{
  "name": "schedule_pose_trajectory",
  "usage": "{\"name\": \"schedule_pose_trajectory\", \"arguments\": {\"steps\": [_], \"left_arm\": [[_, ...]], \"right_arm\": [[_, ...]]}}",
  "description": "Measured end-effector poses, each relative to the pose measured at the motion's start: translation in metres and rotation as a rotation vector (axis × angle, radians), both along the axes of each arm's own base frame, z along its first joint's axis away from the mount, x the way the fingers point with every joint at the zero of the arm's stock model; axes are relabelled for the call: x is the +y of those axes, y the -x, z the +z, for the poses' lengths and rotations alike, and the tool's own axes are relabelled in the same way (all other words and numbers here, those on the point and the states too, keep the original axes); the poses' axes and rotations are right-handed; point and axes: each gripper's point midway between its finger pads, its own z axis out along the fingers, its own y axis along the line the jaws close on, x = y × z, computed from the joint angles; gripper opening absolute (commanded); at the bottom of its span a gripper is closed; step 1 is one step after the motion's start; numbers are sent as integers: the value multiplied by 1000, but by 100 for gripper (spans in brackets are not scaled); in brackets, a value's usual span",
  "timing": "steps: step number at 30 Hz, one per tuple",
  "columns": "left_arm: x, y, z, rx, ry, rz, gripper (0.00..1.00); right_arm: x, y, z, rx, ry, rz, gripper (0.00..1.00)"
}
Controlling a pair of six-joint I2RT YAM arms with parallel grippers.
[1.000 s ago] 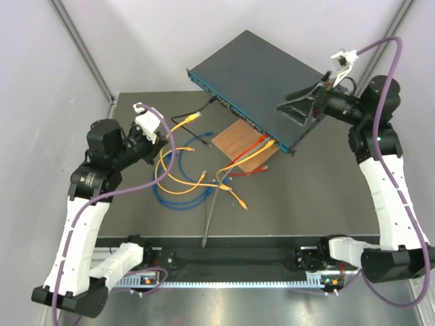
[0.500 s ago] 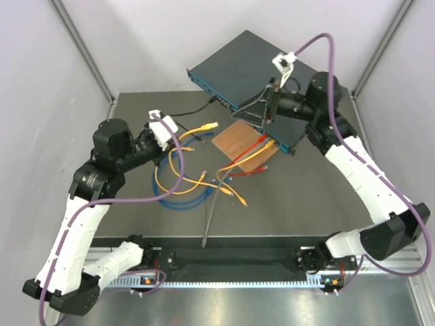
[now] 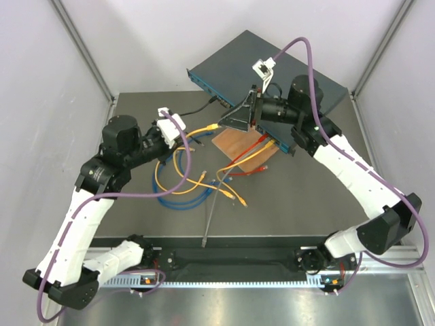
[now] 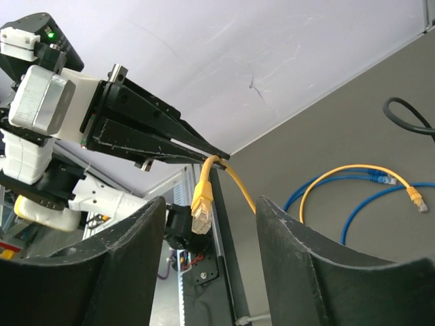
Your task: Insert the plug into the switch port
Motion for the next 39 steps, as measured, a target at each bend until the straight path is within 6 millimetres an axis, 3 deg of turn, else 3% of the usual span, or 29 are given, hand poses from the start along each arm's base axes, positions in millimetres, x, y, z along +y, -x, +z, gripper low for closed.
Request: {"name": "schedule_pose_trajectory", "arguments": {"steps": [13,14,15,16,18,20,22,26,27,29,30,31,33,35,39], "left_arm": [[-3,-4,-2,-4,-14,11,0],[-4,-4,-2,-5,-15,12,0],[-4,-4,-2,-6,-16,14,0],[-4,-5,-2,-7,-18,16,0],[-4,-6,-2,-8,-20,19,0],[-4,-6,-2,-8,-21,20,0],[-4,-6,-2,-11,-21,21,0],[-4,-7,-2,-15,-25,23,0],[-4,-7,-2,-15,-27,25,0],[-4,-7,-2,-16,-29,29,8],[-4,-7,-2,-16,-30,30,15],[-4,-7,-2,-17,-31,30,32],[-5,-7,-1,-13,-23,29,43],[-8,-7,2,-15,-1,26,47],[-19,-7,13,-41,45,-17,45]], "right_arm": [[6,-6,-11,51,12,0,22],[6,-6,-11,52,12,0,25],[6,-6,-11,55,12,1,49],[6,-5,-11,66,11,1,58],[6,-5,-11,65,11,5,60],[6,-4,-11,65,11,7,46],[6,-4,-12,73,12,7,39],[6,-3,-13,88,16,7,4],[6,-3,-13,89,16,7,0],[6,-3,-13,99,15,9,0],[6,-3,-13,100,15,10,0],[6,-2,-14,102,15,11,0],[6,-2,-14,103,15,11,0],[6,-2,-15,109,15,15,0],[7,0,-22,141,14,27,0]]}}
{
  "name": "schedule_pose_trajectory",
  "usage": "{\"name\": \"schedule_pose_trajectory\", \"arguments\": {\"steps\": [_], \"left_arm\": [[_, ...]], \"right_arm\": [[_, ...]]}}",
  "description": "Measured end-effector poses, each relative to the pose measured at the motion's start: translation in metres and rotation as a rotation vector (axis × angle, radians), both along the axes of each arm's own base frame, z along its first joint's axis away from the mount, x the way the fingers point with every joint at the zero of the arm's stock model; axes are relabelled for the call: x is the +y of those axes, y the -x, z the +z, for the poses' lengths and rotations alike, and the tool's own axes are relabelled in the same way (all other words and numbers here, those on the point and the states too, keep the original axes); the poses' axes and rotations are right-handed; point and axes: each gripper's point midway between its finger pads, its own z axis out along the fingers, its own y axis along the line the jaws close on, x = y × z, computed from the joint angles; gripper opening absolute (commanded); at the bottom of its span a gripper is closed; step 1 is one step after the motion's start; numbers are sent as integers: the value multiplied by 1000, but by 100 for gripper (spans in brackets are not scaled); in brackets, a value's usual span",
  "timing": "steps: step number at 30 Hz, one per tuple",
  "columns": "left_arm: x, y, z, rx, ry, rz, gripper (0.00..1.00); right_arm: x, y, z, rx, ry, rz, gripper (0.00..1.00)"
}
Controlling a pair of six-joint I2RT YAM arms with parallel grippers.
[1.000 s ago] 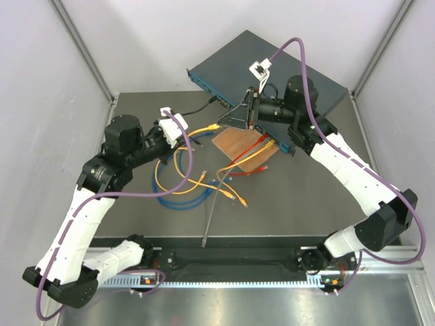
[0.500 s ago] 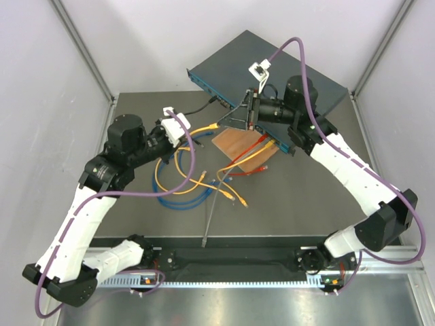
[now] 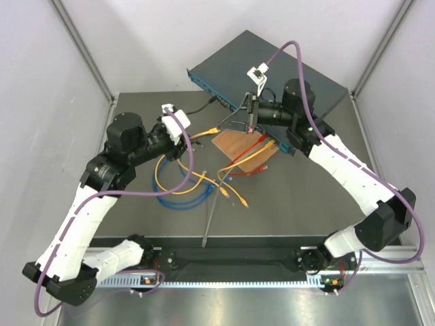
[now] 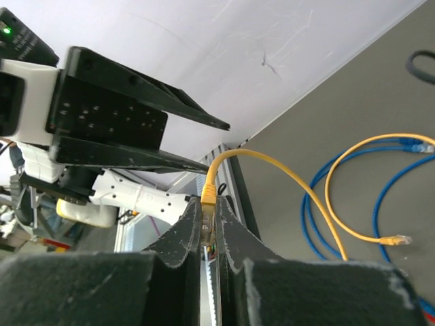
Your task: Insert the plug into the switch port
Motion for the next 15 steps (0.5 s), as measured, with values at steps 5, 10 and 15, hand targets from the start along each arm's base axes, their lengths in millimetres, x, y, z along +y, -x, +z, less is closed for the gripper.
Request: {"name": "schedule_pose_trajectory", "arguments": {"steps": [5,10,15], "left_arm": [[-20,6,16,-66,50,-119,41],[-38,18,18,-127,66,-247,39],[-46,24,17,-163,54,-319,36]], "right_arm": [[2,3,-11,67,-12,20,0],[3,5,-10,104,-32,33,0],[3,7,-7,114,-44,45,0]]}}
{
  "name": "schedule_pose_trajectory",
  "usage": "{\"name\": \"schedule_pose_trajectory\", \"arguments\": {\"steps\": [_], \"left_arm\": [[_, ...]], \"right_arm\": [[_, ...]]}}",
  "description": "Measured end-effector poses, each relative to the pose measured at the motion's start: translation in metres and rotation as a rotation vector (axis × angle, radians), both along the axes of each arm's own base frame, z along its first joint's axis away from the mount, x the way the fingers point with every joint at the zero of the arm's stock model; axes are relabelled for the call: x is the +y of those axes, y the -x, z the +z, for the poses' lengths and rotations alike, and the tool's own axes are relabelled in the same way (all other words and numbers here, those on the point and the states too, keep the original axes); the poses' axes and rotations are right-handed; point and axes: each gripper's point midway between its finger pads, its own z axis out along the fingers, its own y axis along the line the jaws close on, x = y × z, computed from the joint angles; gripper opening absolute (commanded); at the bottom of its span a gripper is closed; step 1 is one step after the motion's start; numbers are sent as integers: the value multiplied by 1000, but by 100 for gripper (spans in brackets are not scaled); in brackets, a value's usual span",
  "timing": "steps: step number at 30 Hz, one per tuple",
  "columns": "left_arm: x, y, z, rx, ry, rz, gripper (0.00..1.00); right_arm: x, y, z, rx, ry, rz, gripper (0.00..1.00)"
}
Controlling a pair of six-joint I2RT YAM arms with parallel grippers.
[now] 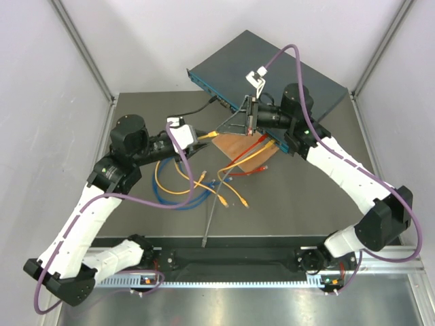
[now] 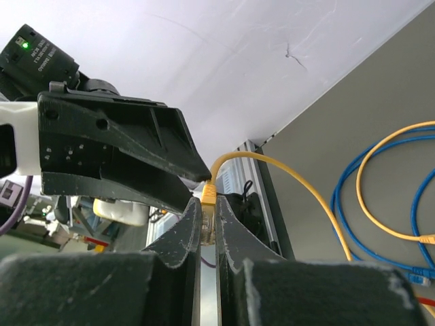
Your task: Insert the plug into the switch port
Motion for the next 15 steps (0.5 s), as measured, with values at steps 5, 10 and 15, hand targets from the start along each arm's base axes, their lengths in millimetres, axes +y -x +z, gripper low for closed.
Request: {"name": "schedule_pose_trajectory", "arguments": {"steps": [5,10,15], "left_arm": [[-3,-1,-1,-36,-7,-20,26],[-5,-3,-5,-64,-19,-21,24],[-4,-5,-9,-82,-28,-13,27]], "right_arm": [[0,2,-1,6,-5,13,0],[0,2,-2,8,-5,17,0],[-1,1,-6,14,-1,14,0]]}}
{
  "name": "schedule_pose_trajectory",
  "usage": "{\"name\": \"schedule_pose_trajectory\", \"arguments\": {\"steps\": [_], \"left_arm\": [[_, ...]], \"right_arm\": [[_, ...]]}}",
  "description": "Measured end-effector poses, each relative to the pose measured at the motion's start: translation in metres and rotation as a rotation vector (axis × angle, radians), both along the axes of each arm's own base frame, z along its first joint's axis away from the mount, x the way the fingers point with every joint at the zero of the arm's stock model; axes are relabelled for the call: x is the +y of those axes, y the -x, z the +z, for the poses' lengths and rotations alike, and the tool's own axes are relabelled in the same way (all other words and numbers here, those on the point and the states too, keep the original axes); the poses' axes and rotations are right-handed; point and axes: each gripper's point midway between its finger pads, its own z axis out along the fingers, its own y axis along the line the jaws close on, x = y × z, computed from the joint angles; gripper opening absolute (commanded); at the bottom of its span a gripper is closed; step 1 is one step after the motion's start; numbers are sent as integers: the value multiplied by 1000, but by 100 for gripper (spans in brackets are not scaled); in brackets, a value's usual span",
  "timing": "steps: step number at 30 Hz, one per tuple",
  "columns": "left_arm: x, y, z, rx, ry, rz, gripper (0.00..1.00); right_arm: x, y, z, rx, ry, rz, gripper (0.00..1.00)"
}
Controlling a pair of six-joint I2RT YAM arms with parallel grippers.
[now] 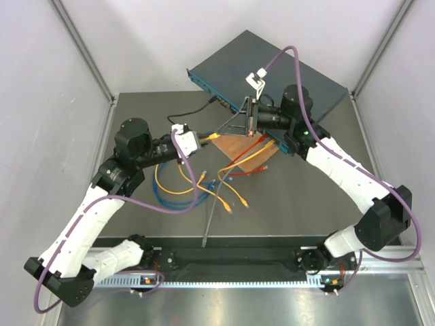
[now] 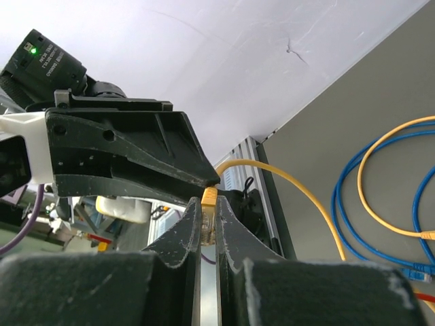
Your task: Insert the plug into the switch port
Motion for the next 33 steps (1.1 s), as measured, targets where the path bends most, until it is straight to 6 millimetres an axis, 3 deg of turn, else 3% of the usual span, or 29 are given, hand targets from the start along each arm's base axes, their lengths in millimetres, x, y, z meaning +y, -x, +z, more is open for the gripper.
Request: {"name": "schedule_pose_trajectory", "arguments": {"steps": [9,13,15,16,17,19,20,22,23,25,28,33], "left_arm": [[6,-7,-14,2,-30,51,24],[7,-7,-15,-1,-33,53,0],[7,-6,-15,1,-31,53,0],[7,-6,-15,3,-30,52,0],[6,-6,-16,15,-27,53,0],[5,-5,-18,48,-19,55,0],[3,-5,-19,76,-15,55,0],[-3,-4,-16,136,-8,55,0],[-7,-3,-15,159,-7,55,0],[-20,3,-16,196,-13,43,0],[-46,27,-31,253,-62,13,0],[-77,52,-62,407,-116,66,0]], "right_arm": [[0,2,1,1,-3,10,0],[0,2,1,2,-2,13,0],[0,2,0,-1,-2,13,4],[0,2,0,-4,0,13,15],[0,2,-1,-7,3,13,38],[-2,-1,-3,-8,13,-1,62],[-3,-4,-4,-15,18,-10,79],[-8,-11,-7,-20,33,-38,92],[-12,-17,-6,-23,38,-57,94],[-26,-33,0,-39,44,-120,95],[-59,-59,17,-79,36,-250,96],[-139,-76,59,-171,9,-509,97]]}}
